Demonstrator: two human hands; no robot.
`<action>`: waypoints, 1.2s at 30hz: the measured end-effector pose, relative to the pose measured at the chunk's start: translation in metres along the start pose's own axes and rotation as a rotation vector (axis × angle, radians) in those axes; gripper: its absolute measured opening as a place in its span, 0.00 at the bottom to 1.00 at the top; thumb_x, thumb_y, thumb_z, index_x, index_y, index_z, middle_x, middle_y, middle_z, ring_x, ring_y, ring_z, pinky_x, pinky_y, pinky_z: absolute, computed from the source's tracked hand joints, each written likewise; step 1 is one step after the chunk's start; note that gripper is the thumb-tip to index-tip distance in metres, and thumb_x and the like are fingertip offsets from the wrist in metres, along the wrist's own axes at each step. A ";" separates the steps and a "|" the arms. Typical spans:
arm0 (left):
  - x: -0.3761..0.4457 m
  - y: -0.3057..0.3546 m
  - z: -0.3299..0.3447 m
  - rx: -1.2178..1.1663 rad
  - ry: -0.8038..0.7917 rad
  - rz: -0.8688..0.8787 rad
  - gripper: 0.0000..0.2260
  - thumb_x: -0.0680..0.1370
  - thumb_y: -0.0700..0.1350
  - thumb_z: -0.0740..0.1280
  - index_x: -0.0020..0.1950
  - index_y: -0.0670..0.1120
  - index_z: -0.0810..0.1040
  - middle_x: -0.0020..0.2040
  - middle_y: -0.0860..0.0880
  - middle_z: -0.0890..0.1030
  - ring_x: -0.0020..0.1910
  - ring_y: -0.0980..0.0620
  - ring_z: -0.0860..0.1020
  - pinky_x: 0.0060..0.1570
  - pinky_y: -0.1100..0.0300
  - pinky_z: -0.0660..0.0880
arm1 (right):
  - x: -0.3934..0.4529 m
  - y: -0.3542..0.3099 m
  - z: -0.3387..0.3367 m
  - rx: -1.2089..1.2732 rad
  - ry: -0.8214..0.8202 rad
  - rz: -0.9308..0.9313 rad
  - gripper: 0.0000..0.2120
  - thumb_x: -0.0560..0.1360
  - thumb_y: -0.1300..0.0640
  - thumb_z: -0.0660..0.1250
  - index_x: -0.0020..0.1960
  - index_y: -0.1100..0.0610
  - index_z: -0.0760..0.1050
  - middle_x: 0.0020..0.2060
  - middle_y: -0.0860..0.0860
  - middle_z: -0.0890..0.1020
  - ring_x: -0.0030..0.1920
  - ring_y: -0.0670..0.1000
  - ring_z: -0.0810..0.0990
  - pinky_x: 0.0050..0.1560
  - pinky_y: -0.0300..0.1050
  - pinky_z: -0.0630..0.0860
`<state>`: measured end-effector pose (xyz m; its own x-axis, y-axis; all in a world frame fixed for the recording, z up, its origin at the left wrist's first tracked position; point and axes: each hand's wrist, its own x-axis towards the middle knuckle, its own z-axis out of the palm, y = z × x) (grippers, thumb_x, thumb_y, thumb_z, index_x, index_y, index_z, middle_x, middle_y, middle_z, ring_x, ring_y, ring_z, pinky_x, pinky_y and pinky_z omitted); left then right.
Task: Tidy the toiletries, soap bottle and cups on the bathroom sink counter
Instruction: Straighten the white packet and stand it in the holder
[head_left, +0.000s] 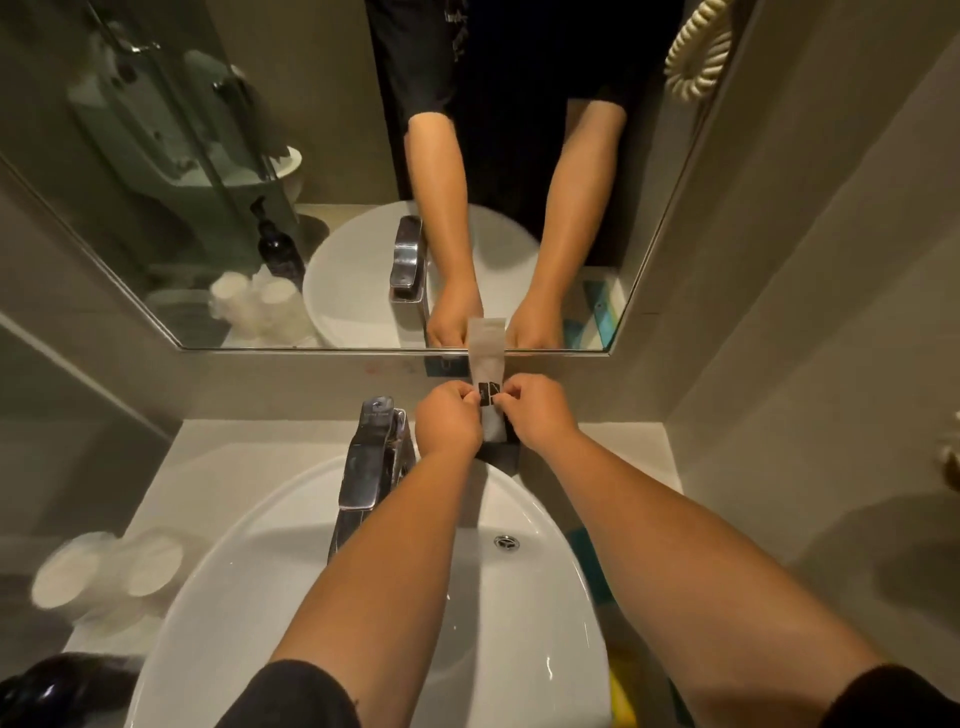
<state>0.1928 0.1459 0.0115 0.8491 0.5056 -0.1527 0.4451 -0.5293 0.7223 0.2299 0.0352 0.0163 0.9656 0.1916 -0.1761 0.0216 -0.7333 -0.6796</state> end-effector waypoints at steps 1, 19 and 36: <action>0.003 -0.003 0.004 0.014 -0.018 -0.006 0.10 0.80 0.44 0.62 0.49 0.46 0.83 0.46 0.46 0.83 0.43 0.48 0.77 0.40 0.58 0.68 | 0.003 0.003 0.002 -0.018 -0.016 0.016 0.15 0.76 0.55 0.67 0.32 0.51 0.71 0.35 0.52 0.79 0.38 0.54 0.76 0.39 0.44 0.72; 0.022 -0.019 0.029 0.191 -0.031 -0.089 0.11 0.81 0.45 0.61 0.54 0.48 0.82 0.53 0.43 0.79 0.41 0.47 0.76 0.40 0.54 0.69 | 0.018 0.014 0.029 -0.128 0.007 0.199 0.11 0.77 0.50 0.66 0.42 0.54 0.83 0.39 0.53 0.83 0.40 0.56 0.80 0.39 0.47 0.78; -0.053 -0.001 -0.008 0.404 0.000 0.326 0.13 0.81 0.49 0.59 0.60 0.44 0.74 0.57 0.42 0.75 0.55 0.41 0.74 0.52 0.47 0.72 | -0.043 0.014 -0.049 -0.297 0.119 -0.029 0.11 0.78 0.50 0.63 0.55 0.54 0.79 0.54 0.54 0.77 0.50 0.58 0.78 0.48 0.49 0.75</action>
<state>0.1450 0.1250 0.0240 0.9620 0.2705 0.0368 0.2316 -0.8800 0.4146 0.2011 -0.0154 0.0491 0.9866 0.1504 -0.0637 0.1072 -0.8902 -0.4428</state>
